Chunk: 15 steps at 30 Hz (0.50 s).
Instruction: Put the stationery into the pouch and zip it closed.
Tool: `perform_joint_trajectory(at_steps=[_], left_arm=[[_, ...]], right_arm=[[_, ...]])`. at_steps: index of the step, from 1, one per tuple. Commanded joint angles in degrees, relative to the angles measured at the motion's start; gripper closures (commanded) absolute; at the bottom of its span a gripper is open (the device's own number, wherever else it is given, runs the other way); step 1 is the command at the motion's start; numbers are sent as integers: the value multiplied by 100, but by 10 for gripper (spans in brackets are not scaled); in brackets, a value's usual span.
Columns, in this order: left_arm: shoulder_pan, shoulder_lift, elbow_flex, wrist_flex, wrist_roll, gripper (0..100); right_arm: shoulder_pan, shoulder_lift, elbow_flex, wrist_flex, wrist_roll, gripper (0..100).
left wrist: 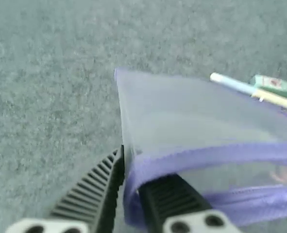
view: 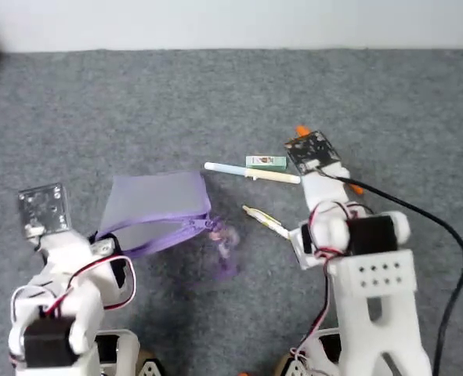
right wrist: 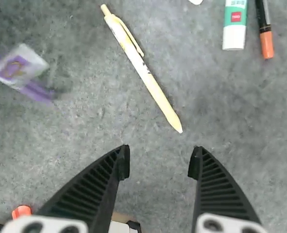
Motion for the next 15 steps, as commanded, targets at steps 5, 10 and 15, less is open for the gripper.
perform_joint_trajectory(at_steps=[5, 10, 15], left_arm=[[-26, 448, -286, 141, 88, 987], [-26, 448, -286, 141, 88, 987], [-26, 448, -268, 105, 88, 987]], right_arm=[[-75, 1209, -62, -497, 633, 798], [-145, 2053, -167, -1024, 1002, 797], [-549, 3213, -932, -1270, 1046, 797]])
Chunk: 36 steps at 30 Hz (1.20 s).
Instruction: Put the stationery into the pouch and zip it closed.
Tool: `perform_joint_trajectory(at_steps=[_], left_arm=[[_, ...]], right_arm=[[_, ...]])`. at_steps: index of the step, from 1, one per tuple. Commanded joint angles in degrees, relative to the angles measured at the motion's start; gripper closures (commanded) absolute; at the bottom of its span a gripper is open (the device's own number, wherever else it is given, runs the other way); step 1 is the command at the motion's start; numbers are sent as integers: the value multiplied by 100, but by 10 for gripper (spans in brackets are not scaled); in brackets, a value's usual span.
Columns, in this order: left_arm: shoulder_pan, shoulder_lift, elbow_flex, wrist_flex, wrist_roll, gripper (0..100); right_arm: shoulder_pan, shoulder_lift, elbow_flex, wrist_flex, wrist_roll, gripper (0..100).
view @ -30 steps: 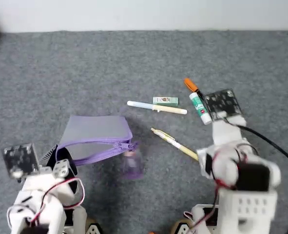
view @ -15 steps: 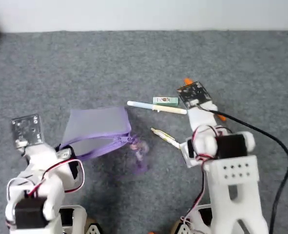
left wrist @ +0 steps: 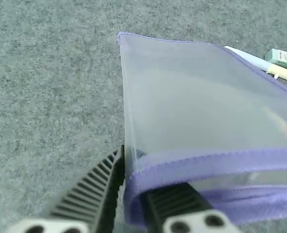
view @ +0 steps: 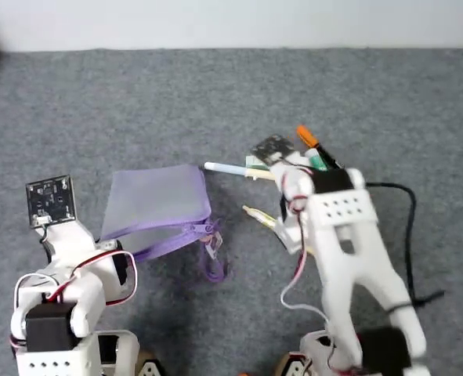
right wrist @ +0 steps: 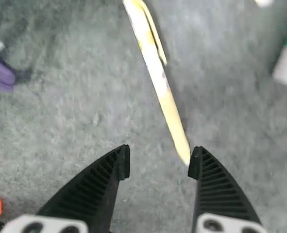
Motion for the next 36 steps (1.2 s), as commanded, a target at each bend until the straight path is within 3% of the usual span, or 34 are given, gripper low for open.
perform_joint_trajectory(at_steps=[1, 14, 22, 26, 36], left_arm=[[-26, 88, -268, -9, 70, 987], [-26, 88, -259, -9, 70, 987], [-26, 88, -259, -9, 70, 987], [-26, 88, -259, -9, 70, 987], [-26, 79, -303, 9, 62, 987]], right_arm=[[-259, 822, -809, -189, 88, 797], [-611, 4242, -4026, 576, 88, 800], [-699, 5393, -4782, 673, 88, 833], [-690, 5560, -4818, 725, 88, 994], [-681, 4813, -4826, 1604, 176, 989]])
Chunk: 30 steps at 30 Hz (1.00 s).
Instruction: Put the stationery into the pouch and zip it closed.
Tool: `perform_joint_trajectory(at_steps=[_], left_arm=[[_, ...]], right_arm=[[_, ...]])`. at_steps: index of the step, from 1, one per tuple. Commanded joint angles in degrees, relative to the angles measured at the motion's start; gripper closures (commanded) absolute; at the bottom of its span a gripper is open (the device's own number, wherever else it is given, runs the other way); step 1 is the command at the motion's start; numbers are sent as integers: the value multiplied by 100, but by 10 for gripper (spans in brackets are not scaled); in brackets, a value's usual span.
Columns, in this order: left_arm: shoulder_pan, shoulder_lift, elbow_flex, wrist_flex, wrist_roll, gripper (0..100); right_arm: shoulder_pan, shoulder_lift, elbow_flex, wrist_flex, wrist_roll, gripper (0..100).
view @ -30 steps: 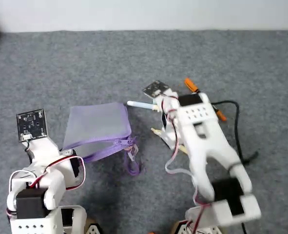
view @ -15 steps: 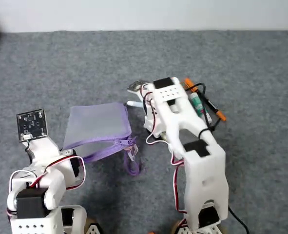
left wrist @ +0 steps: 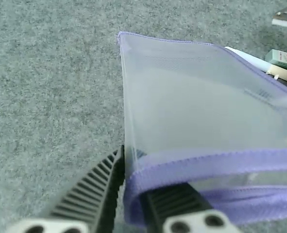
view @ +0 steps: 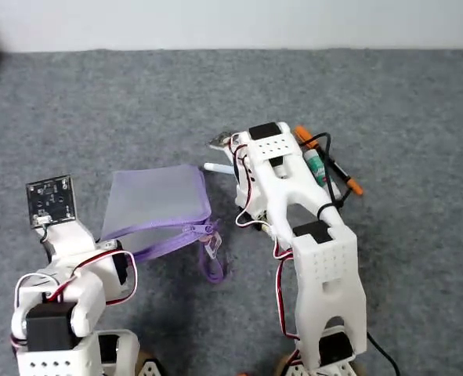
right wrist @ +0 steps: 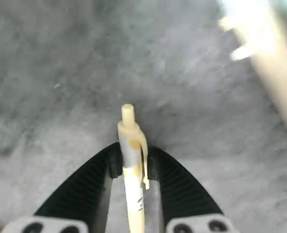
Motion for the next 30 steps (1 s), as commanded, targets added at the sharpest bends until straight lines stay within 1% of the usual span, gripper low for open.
perform_joint_trajectory(at_steps=[1, 4, 8, 12, 16, 21, 25, 27, 30], left_arm=[[-18, 79, -347, 18, 62, 987], [-18, 114, -646, 35, 62, 987], [0, 141, -1077, 35, 62, 987], [-9, 141, -1059, 114, 62, 987], [-9, 141, -1051, 202, 62, 987], [-9, 158, -1051, 229, 70, 987], [-9, 633, -1262, 237, 79, 987], [0, 941, -1578, 316, 220, 987], [26, 1415, -1982, 475, 404, 987]], right_arm=[[-40, -699, -141, 576, 79, 989], [-40, -1218, -141, 963, 79, 989], [4, -2158, 44, 998, 62, 990], [13, -3187, 615, 998, -62, 990], [40, -4224, 1495, 998, -527, 990], [4, -5429, 2321, 998, -1644, 990], [4, -6264, 2558, 998, -2418, 991], [-13, -6712, 2558, 989, -2602, 991], [-286, -7319, 2558, 989, -2655, 991]])
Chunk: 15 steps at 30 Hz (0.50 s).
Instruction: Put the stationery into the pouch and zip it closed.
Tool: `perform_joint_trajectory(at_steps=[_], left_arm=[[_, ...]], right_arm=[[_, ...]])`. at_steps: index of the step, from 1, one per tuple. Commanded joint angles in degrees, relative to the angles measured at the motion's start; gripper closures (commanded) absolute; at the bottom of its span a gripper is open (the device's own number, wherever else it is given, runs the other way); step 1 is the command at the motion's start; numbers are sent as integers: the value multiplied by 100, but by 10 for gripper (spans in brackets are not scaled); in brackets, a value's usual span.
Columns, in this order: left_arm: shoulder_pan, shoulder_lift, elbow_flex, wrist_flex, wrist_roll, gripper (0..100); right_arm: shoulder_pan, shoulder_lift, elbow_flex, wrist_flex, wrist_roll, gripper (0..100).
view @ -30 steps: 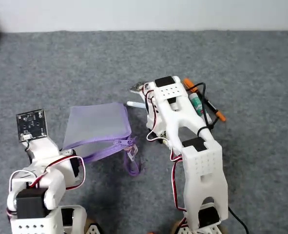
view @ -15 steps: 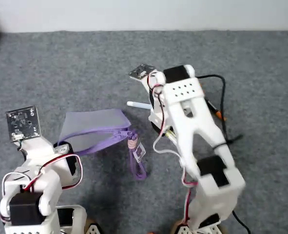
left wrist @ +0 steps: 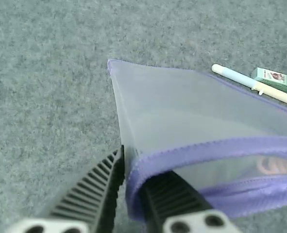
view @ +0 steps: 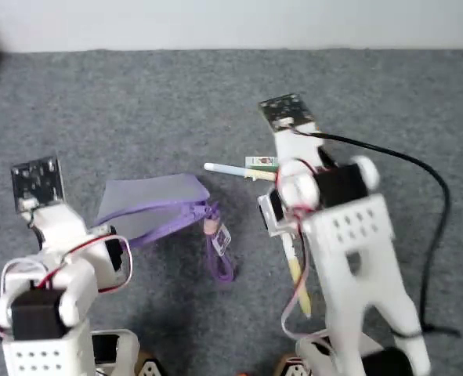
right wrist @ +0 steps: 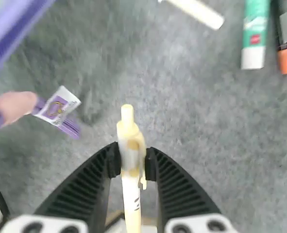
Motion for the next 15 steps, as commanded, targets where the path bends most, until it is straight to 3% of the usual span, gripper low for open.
perform_joint_trajectory(at_steps=[1, 6, 15], left_arm=[[18, 536, -637, 167, 193, 987], [-18, 1002, -681, 193, 246, 987], [9, 1266, -690, 167, 466, 987]], right_arm=[[-277, -884, -26, 224, -176, 991], [-752, -1780, -26, -567, -888, 991], [-2070, -2097, 18, -3090, -967, 991]])
